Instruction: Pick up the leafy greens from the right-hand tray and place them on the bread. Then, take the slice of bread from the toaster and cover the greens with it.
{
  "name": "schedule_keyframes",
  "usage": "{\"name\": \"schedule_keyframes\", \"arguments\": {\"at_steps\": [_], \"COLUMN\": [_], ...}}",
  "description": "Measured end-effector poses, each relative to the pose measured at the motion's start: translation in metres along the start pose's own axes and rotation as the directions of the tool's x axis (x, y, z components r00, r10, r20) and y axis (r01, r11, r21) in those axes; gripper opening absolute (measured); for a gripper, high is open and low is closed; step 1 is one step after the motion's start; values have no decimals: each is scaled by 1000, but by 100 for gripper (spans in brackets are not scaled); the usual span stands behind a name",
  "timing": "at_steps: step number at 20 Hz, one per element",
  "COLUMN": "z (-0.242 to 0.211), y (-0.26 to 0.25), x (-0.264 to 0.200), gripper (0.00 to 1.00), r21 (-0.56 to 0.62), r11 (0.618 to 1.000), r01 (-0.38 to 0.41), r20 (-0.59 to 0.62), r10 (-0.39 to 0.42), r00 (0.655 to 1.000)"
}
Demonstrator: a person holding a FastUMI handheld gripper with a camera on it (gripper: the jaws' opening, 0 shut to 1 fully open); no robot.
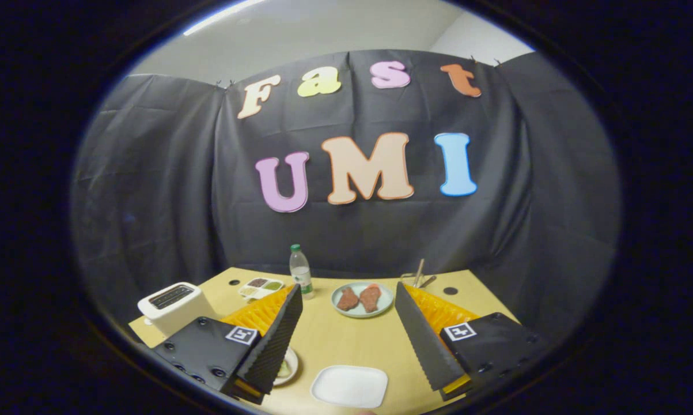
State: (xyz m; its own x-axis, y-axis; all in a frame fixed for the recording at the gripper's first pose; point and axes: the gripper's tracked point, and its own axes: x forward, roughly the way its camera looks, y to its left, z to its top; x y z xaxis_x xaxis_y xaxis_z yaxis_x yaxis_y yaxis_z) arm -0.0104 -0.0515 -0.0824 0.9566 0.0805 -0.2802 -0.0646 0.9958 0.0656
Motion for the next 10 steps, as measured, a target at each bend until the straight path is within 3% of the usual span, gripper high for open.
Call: {"name": "schedule_keyframes", "arguments": {"at_steps": [10], "z": [26], "y": [-24], "x": [-11], "gripper": [100], "r21": [13], "r11": [997], "r01": [75], "r20": [94], "r10": [-76], "r00": [993]}}
